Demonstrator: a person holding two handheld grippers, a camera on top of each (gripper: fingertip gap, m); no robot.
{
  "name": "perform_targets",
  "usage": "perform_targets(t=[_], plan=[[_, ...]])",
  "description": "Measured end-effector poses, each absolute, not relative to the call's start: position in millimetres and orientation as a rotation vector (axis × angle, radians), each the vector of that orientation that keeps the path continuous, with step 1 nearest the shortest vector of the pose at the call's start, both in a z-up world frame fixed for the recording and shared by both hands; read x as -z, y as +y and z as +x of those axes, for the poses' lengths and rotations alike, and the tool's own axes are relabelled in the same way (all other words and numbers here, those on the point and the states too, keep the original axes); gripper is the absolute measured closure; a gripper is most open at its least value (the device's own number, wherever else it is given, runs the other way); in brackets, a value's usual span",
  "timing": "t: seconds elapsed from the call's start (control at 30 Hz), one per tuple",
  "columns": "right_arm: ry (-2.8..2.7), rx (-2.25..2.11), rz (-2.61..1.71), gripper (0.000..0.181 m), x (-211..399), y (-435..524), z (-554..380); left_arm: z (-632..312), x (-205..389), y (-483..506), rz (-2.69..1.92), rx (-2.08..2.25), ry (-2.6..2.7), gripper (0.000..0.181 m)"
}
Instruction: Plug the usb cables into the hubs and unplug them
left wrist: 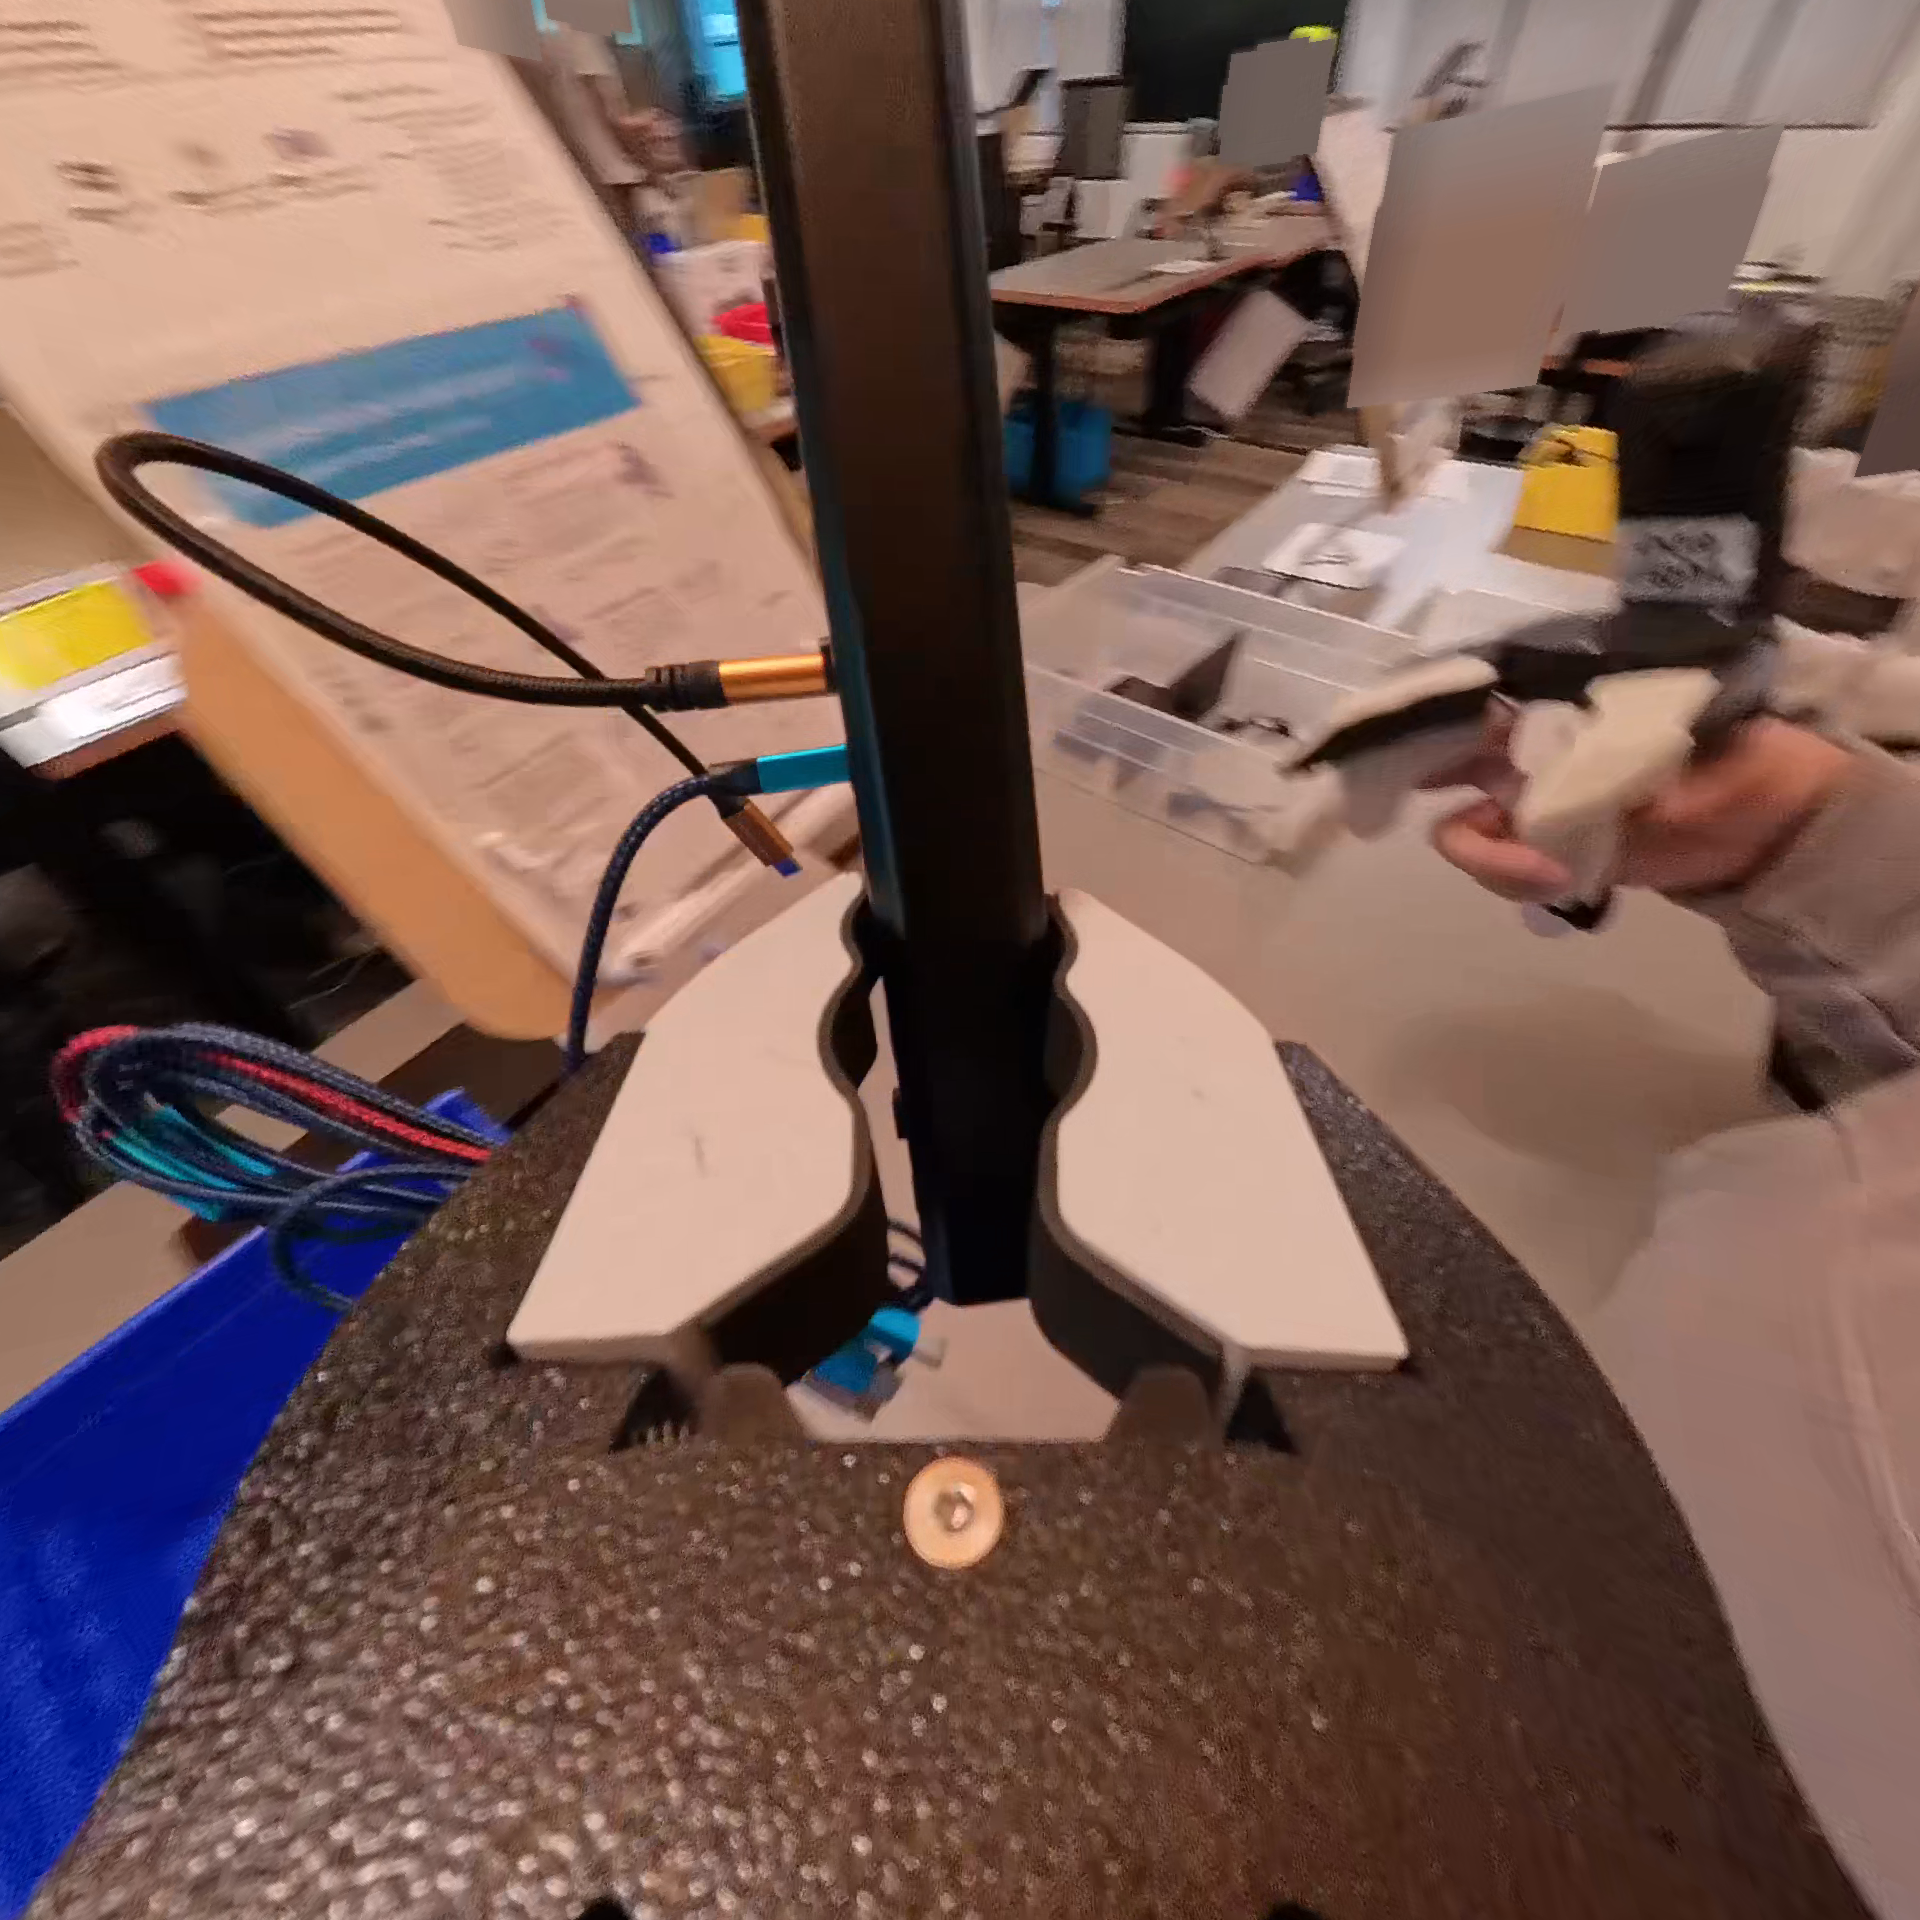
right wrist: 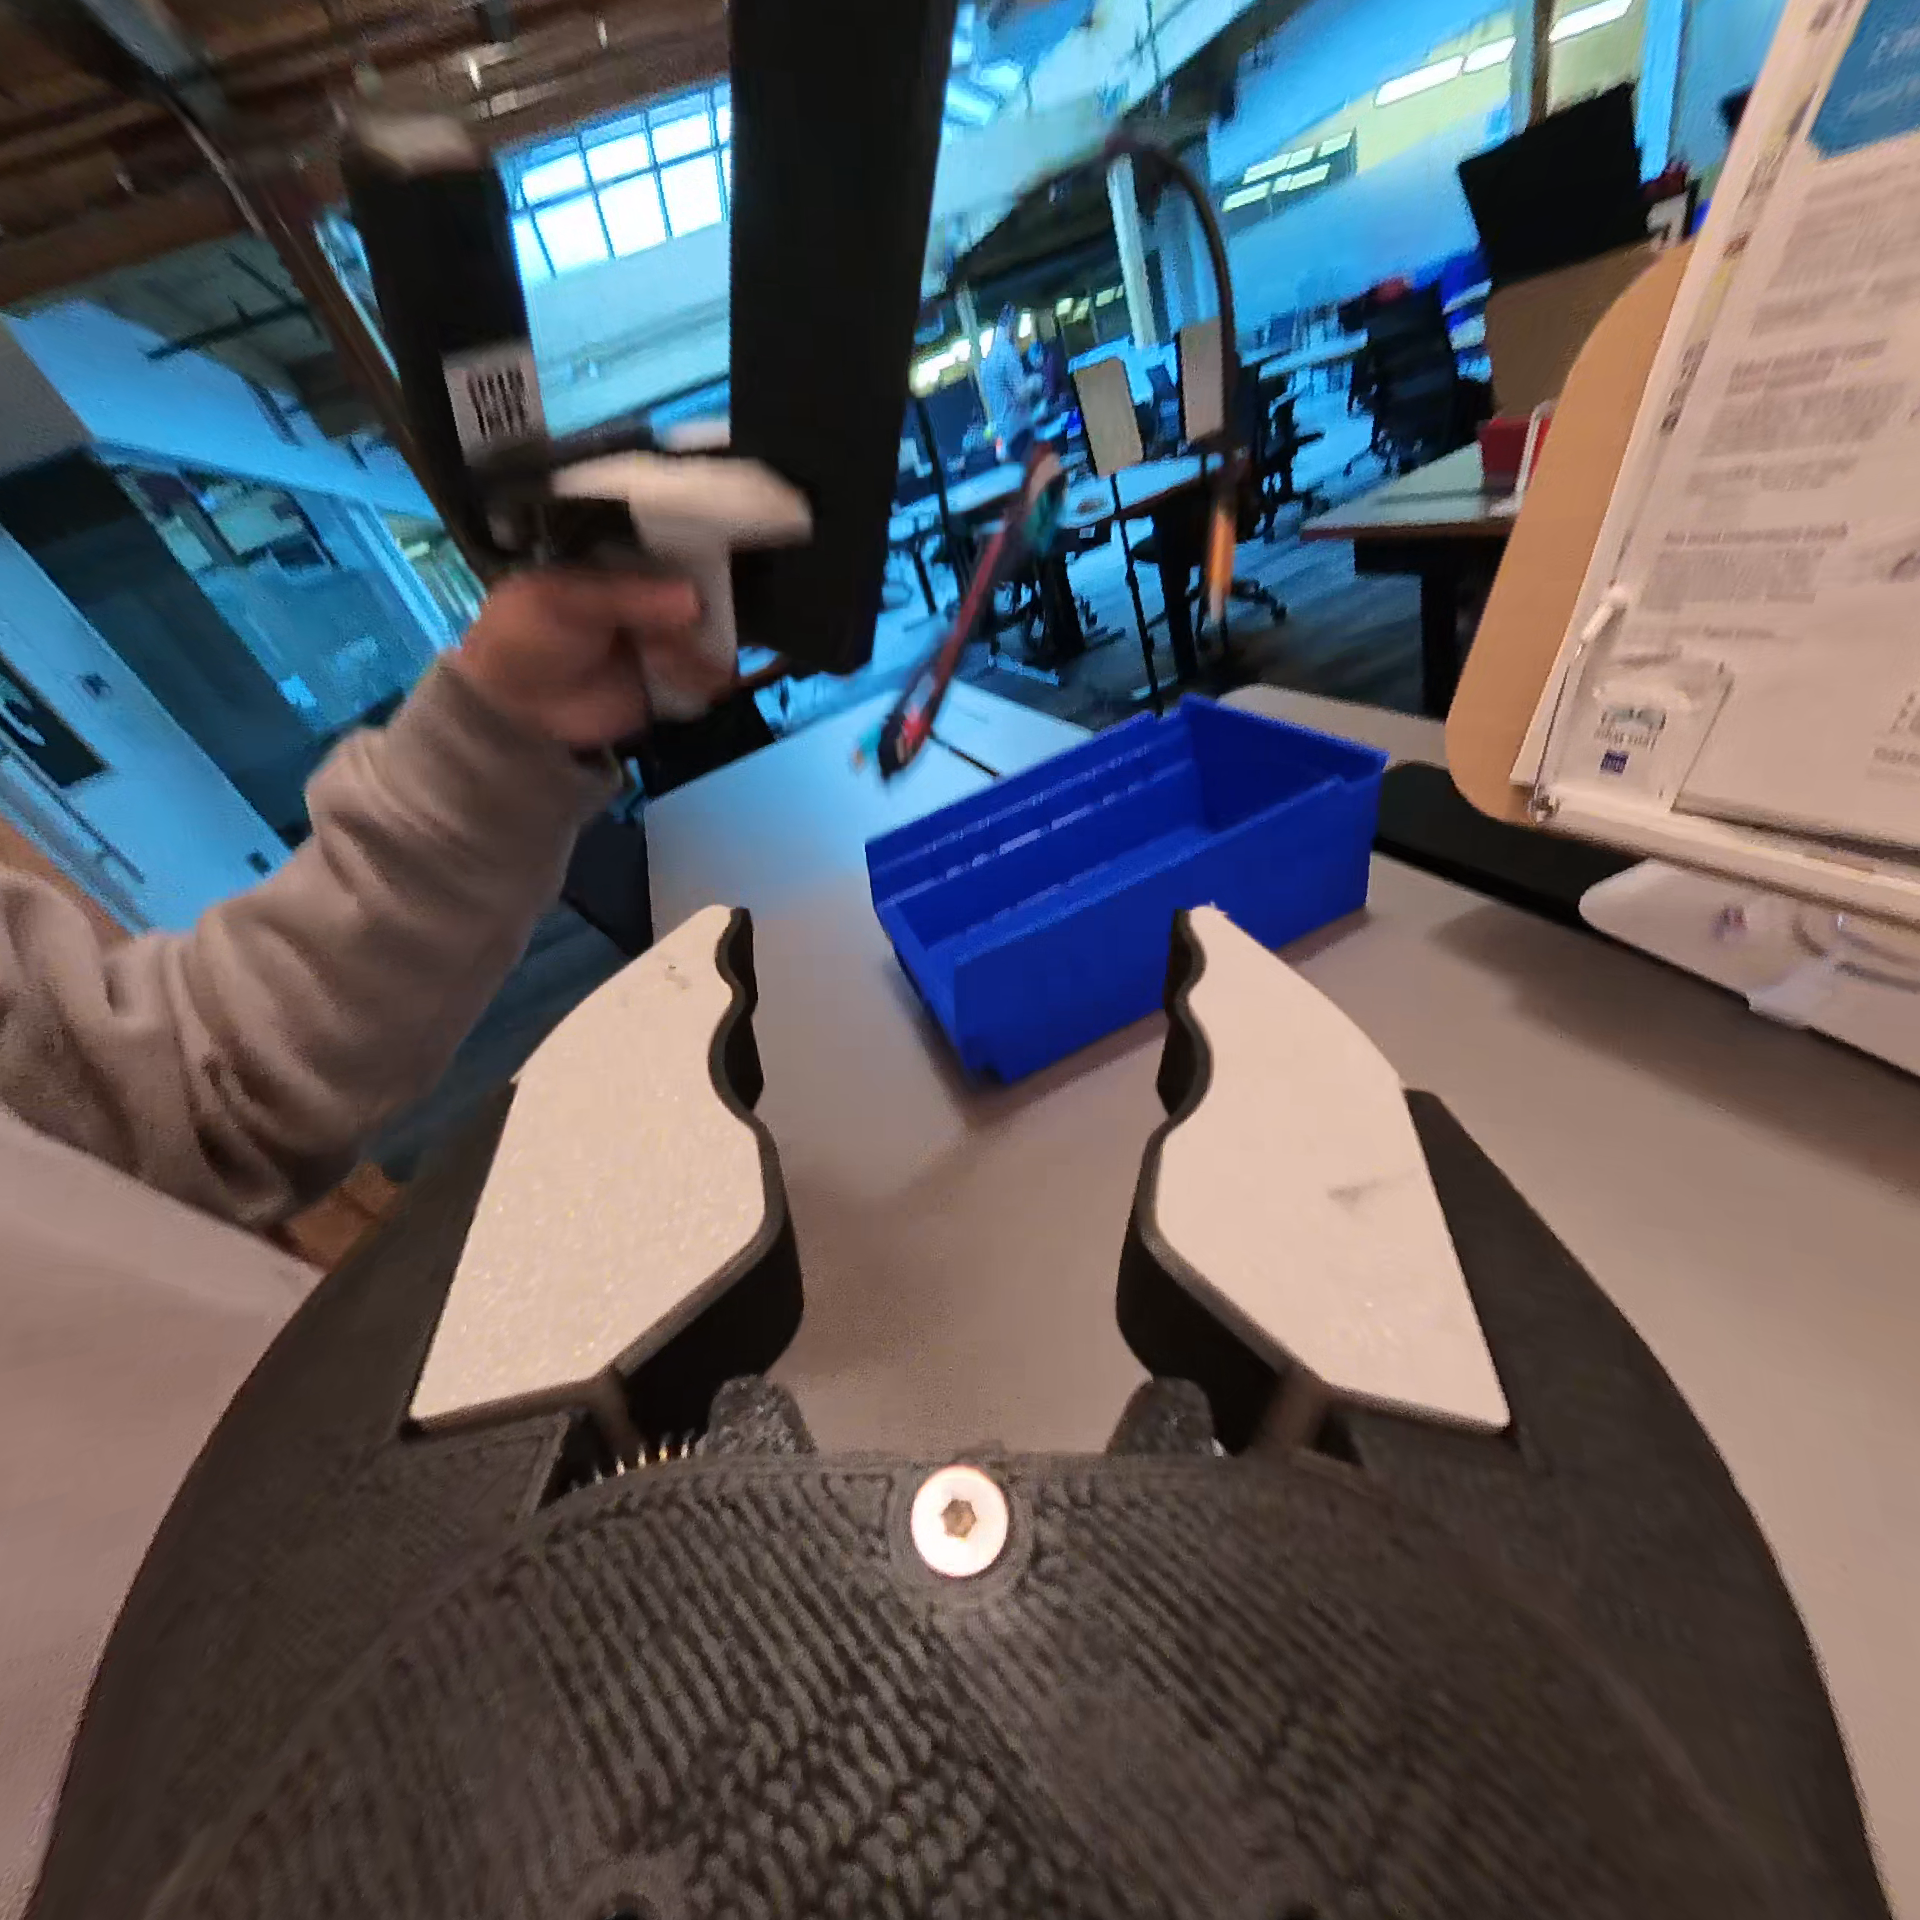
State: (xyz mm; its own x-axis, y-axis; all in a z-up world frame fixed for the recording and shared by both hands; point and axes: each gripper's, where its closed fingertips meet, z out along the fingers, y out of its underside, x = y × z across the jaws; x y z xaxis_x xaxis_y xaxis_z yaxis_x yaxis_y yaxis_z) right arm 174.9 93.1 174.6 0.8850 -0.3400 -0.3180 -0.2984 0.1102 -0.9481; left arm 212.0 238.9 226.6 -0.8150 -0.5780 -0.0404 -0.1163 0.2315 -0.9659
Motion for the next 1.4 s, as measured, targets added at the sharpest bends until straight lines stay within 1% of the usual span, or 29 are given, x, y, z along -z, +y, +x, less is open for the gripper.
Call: perform_targets(t=[0.03, 0.13, 0.17, 0.27, 0.33, 0.4, 0.43, 0.53, 0.63, 0.73, 0.77, 0.8, 0.83, 0.93, 1.03, 1.1, 1.2, 1.3, 1.4], plan=[[0.526, 0.038, -1.449, 0.103, -182, 96, 177, 203, -214, 224, -0.574, 1.655, 2.167, 0.153], [0.492, 0.022, -1.375, 0.104, -192, 102, 179, 171, -168, 179, -0.418, 1.873, 2.298, 0.153], [0.464, 0.011, -1.366, 0.107, -192, 104, 177, 161, -153, 166, -0.375, 1.94, 2.329, 0.153], [0.386, 0.027, -1.36, 0.11, -185, 103, 171, 135, -110, 140, -0.255, 2.044, 2.426, 0.154], [0.329, 0.05, -1.363, 0.12, -178, 100, 164, 124, -89, 128, -0.199, 2.067, 2.486, 0.153], [0.26, -0.014, -1.44, 0.14, -161, 103, 150, 116, -76, 121, -0.158, 2.083, 2.529, 0.153], [0.249, -0.062, -1.492, 0.147, -150, 106, 144, 115, -72, 119, -0.157, 2.085, 2.543, 0.154], [0.251, -0.129, -1.501, 0.152, -143, 105, 138, 117, -73, 119, -0.137, 2.146, 2.506, 0.154], [0.28, -0.082, -1.491, 0.153, -149, 104, 144, 129, -79, 120, -0.207, 2.192, 2.42, 0.154], [0.351, 0.032, -1.563, 0.153, -150, 105, 159, 154, -82, 123, -0.323, 1.998, 2.323, 0.146], [0.389, 0.086, -1.6, 0.153, -148, 105, 165, 164, -85, 124, -0.348, 1.884, 2.265, 0.136], [0.446, 0.151, -1.618, 0.153, -148, 105, 173, 171, -89, 126, -0.362, 1.76, 2.208, 0.12], [0.511, 0.211, -1.625, 0.153, -147, 104, 181, 177, -92, 126, -0.37, 1.632, 2.164, 0.114], [0.645, 0.353, -1.659, 0.153, -140, 99, 197, 184, -89, 116, -0.468, 1.352, 2.154, 0.115], [0.717, 0.395, -1.637, 0.153, -137, 101, 201, 188, -71, 100, -0.672, 1.282, 2.218, 0.102], [0.738, 0.362, -1.611, 0.153, -138, 107, 198, 187, -61, 89, -0.741, 1.309, 2.255, 0.101], [0.746, 0.365, -1.608, 0.153, -135, 112, 192, 189, -48, 84, -0.845, 1.305, 2.288, 0.111], [0.712, 0.389, -1.676, 0.153, -127, 117, 185, 188, -36, 83, -0.819, 1.333, 2.339, 0.114], [0.63, 0.295, -1.715, 0.145, -125, 128, 173, 189, -29, 90, -0.699, 1.334, 2.353, 0.115]])
